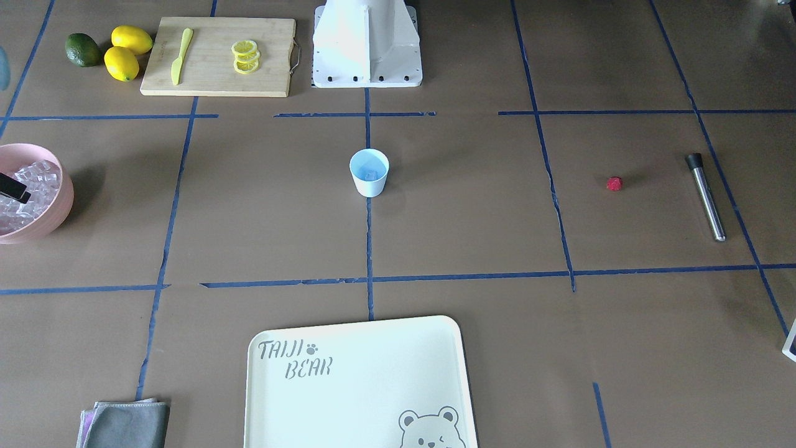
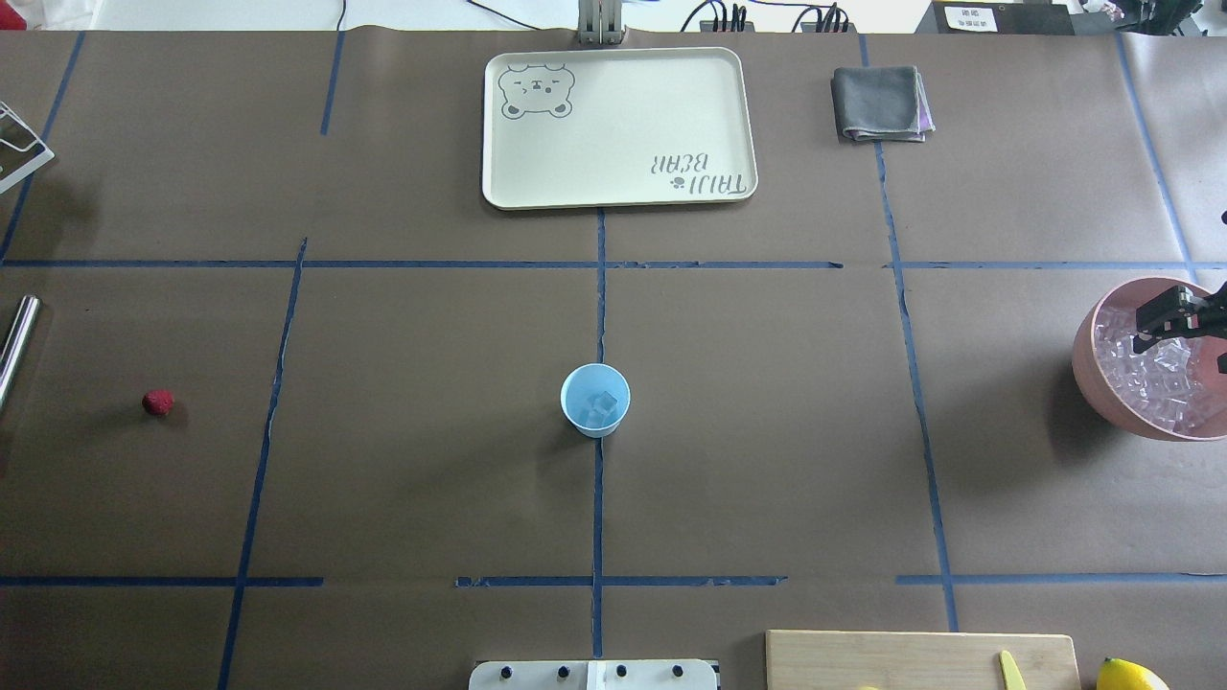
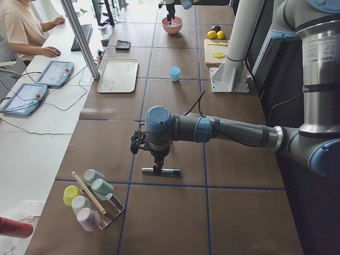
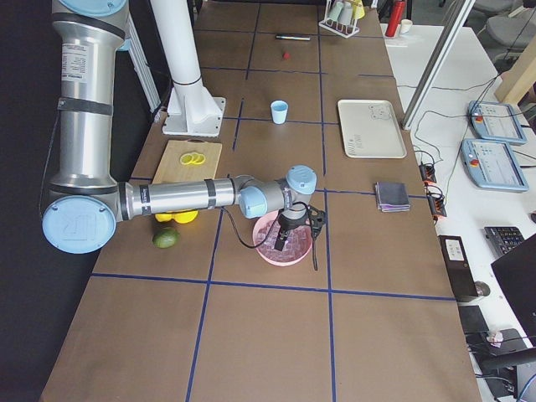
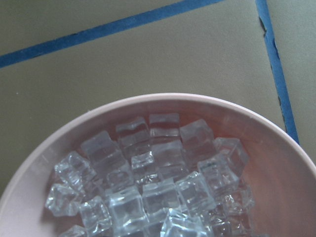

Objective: Mash ice and strawberries in cup
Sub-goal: 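Return the right gripper to the bowl and grasp a third ice cube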

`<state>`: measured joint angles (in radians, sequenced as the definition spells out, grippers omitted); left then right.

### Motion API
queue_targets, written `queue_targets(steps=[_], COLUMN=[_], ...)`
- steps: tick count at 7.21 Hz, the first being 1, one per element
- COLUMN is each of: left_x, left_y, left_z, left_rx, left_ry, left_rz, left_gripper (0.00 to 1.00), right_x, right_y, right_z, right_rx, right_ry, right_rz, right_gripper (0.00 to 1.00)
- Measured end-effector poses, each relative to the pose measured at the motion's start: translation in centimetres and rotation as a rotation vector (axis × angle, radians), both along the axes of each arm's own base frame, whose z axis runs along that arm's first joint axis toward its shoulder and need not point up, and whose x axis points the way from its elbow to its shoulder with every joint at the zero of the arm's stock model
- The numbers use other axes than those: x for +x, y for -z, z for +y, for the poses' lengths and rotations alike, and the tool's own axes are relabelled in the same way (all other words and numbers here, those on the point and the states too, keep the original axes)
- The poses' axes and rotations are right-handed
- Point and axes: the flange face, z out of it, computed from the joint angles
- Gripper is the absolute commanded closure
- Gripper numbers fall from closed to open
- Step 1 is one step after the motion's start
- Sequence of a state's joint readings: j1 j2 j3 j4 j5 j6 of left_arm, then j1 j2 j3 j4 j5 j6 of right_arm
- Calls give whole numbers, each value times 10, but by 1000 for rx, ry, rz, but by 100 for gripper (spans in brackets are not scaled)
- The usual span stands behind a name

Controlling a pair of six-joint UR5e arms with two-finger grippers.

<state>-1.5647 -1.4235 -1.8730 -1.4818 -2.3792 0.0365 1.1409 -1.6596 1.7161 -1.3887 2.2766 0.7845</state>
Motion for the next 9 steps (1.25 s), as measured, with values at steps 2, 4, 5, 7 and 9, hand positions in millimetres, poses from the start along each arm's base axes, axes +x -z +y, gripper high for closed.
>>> queue_targets(steps=[2, 4, 5, 7, 9], left_x=[0, 0, 0, 0, 0], left_y=[0, 0, 0, 0, 3], left_z=[0, 0, 0, 0, 2], left_rx=[0, 0, 0, 1, 5], left_ry=[0, 0, 0, 0, 0], left_rz=[0, 0, 0, 0, 0], left_gripper=[0, 0, 0, 0, 0], right_x=[-3, -2, -2, 1, 0], right_y=[-1, -2, -1, 18, 99], right_z=[-1, -2, -3, -2, 0], right_rx=[3, 12, 19, 49, 122], right_ry=[4, 5, 5, -1, -12], right_rz=[9, 21, 25, 13, -31], right_gripper=[66, 98, 100, 100, 100])
